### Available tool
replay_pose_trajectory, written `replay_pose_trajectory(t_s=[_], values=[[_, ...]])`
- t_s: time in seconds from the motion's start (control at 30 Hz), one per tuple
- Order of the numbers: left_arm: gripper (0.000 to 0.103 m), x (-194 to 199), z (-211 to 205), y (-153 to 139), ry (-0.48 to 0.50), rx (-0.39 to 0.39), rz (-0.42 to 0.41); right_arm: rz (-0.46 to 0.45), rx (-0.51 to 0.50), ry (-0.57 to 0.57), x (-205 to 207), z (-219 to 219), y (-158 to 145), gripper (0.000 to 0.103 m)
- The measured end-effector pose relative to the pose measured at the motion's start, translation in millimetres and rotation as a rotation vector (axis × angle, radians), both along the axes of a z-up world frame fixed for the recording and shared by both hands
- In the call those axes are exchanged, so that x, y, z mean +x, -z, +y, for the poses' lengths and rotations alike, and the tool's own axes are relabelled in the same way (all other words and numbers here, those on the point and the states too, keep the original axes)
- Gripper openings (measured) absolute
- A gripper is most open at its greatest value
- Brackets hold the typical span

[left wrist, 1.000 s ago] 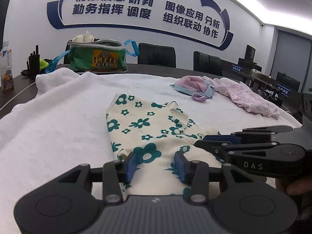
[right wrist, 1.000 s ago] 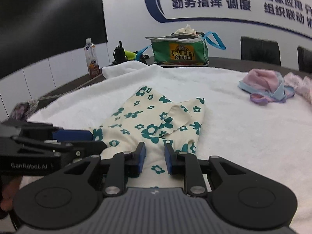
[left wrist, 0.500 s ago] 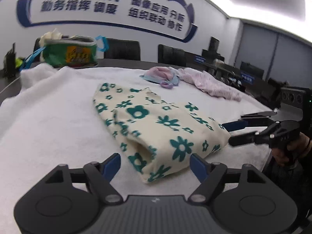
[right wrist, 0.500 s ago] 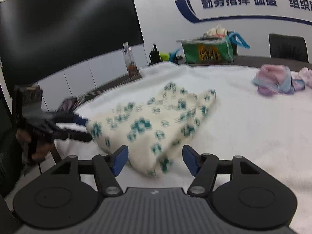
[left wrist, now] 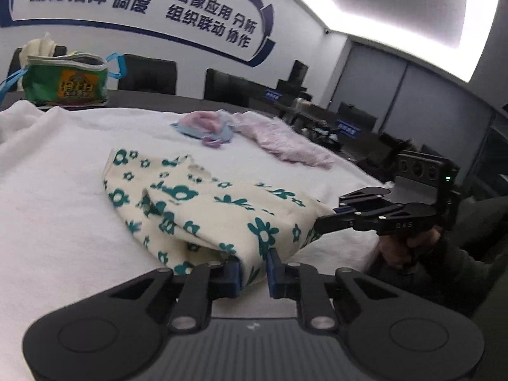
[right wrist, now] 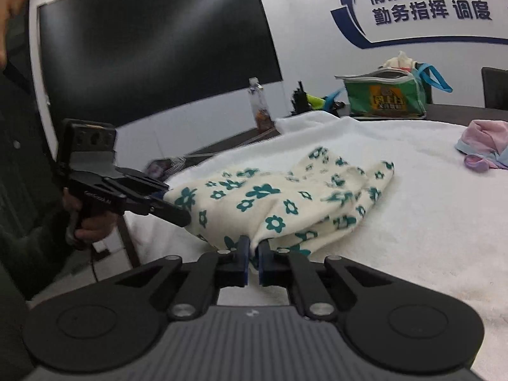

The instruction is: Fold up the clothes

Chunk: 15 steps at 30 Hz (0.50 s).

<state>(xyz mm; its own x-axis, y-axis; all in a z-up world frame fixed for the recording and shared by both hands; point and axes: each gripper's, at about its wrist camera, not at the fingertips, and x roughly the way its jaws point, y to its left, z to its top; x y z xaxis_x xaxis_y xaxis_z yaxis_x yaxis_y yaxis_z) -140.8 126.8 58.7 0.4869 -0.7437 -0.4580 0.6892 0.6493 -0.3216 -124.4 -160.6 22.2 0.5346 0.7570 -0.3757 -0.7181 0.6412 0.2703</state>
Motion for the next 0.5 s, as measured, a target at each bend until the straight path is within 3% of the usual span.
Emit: replay_pose_trajectory(t_s=[0.13, 0.23, 0.3, 0.33, 0.37, 0.4, 0.5], values=[[0.014, -6.8, -0.3, 12.2, -0.016, 0.022, -0.008, -0.008, -0.031, -0.028, -17.0, -7.9, -9.9, 0.006], [0.026, -12.3, -0.4, 21.4, -0.026, 0.04, -0.017, -0.065, -0.136, -0.007, -25.9, -10.4, -15.3, 0.008], [0.041, -22.2, 1.2, 26.2, -0.005, 0.074, -0.06, -0.125, -0.155, 0.011, -27.5, -9.4, -25.6, 0.022], [0.044, -29.1, 1.7, 24.8, -0.006, 0.097, -0.109, -0.167, -0.16, 0.016, -29.2, -6.4, -31.0, 0.057], [0.056, -33.9, 1.8, 21.3, -0.025, 0.118, -0.154, -0.22, -0.17, 0.016, -32.2, -0.3, -35.2, 0.096], [0.068, -38.7, 1.9, 17.8, -0.044, 0.14, -0.198, -0.274, -0.192, -0.005, -35.5, 7.4, -37.6, 0.101], [0.082, -52.9, -4.0, 7.0, -0.064, 0.228, -0.347, -0.382, -0.316, -0.165, -39.3, 38.4, -31.2, 0.099]])
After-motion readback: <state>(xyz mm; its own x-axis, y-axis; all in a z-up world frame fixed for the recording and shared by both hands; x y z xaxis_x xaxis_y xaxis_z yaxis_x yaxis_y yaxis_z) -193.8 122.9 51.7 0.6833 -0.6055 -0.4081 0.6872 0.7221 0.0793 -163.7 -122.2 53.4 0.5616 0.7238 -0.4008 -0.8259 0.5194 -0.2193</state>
